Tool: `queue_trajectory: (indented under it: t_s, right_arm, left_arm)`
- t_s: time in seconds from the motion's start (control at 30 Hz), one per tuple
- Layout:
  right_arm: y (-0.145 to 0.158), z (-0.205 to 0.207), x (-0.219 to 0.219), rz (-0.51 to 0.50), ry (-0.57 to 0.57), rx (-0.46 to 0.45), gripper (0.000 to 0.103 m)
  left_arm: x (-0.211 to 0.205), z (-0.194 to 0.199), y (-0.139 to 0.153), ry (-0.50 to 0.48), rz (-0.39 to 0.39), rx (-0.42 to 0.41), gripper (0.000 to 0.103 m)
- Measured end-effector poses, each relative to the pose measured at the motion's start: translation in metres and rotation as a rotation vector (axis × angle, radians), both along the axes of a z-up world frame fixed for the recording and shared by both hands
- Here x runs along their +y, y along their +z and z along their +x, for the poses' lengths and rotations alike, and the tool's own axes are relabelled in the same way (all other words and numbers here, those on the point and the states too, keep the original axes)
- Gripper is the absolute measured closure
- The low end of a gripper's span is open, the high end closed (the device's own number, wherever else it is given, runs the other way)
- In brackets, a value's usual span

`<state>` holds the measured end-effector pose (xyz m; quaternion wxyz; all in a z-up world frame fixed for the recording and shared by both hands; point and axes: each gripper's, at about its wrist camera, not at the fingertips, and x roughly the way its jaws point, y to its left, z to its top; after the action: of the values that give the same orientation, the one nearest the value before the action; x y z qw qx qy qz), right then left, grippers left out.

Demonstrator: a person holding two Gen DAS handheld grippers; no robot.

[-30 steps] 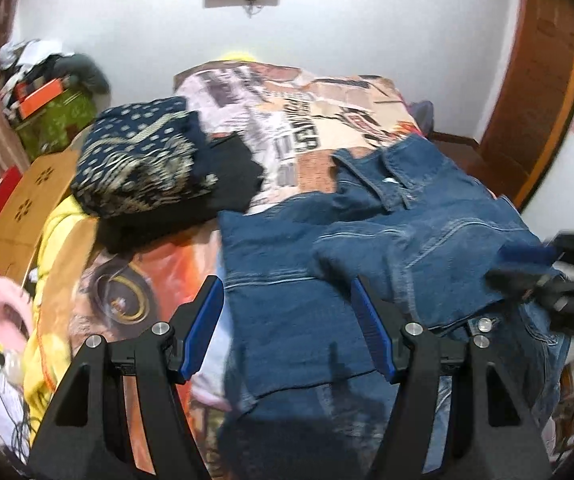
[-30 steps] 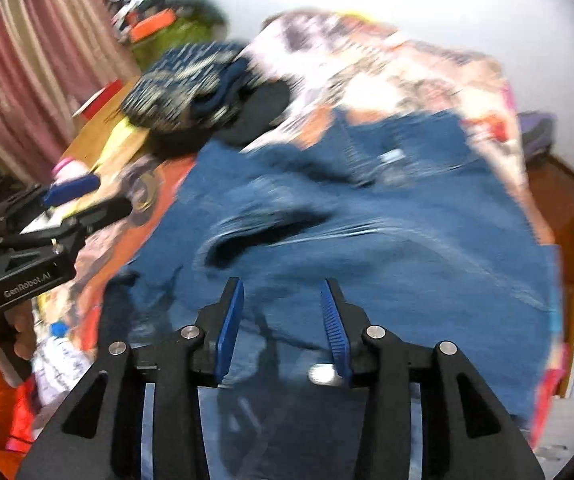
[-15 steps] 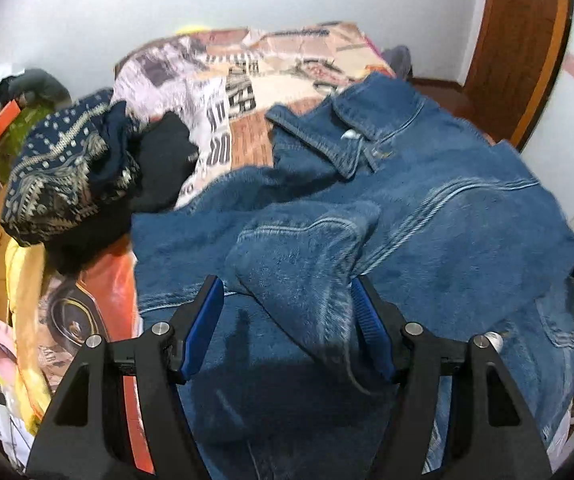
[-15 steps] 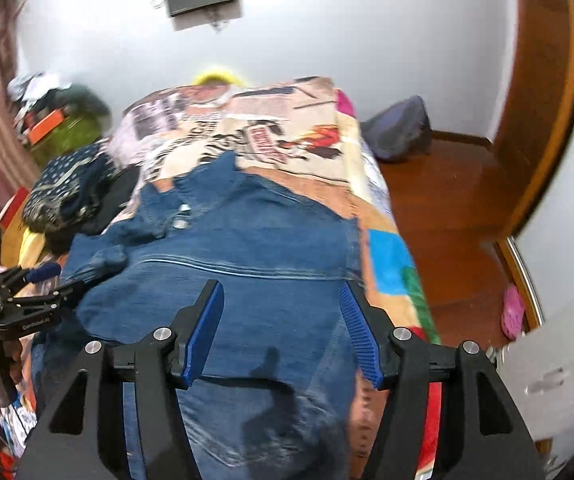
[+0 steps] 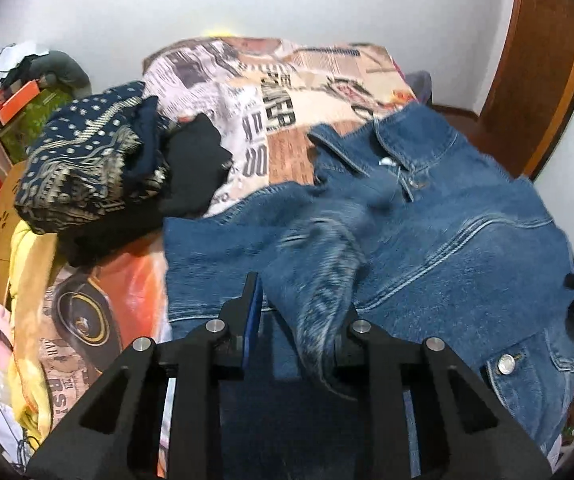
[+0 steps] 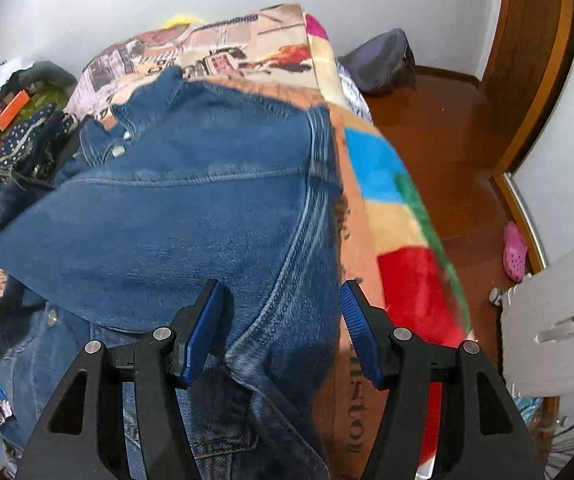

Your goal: Fold large clothes

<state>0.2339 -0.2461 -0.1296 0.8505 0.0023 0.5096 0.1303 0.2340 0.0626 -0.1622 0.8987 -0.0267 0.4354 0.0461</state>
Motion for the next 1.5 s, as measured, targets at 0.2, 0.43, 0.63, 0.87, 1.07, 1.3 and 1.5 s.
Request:
queue_trajectory:
  t_s: [0.2, 0.43, 0.63, 0.87, 1.07, 1.3, 1.5]
  right_arm:
    - [-0.001, -0.002, -0.008, 0.025, -0.021, -0.001, 0.040]
    - [-0.006, -0.001, -0.015, 0.079, -0.044, 0.018, 0.039]
    - [-0.001, 0.005, -0.015, 0.080, -0.039, 0.023, 0.038]
    - [0.018, 0.019, -0.019, 0.105, -0.035, -0.017, 0.038]
    - [0.009, 0.045, -0.020, 0.181, 0.019, 0.057, 0.038]
    - [-0.028, 0.079, -0.027, 0.307, 0.000, 0.216, 0.038]
    - [-0.039, 0.103, -0.025, 0.408, -0.031, 0.239, 0.038]
  left_arm:
    - [0.010, -0.028, 0.001, 0.067, 0.114, -0.019, 0.049]
    - [0.041, -0.061, -0.044, 0.089, 0.086, 0.126, 0.026]
    - [0.070, -0.066, -0.038, 0.142, -0.107, 0.134, 0.020]
    - [0.086, -0.051, -0.036, 0.158, -0.172, 0.127, 0.020]
    - [0.095, -0.031, -0.081, 0.153, -0.432, 0.225, 0.020]
    - [0.096, -0.011, -0.089, 0.127, -0.524, 0.186, 0.017]
    - [0.089, -0.002, -0.077, 0.142, -0.438, 0.135, 0.050]
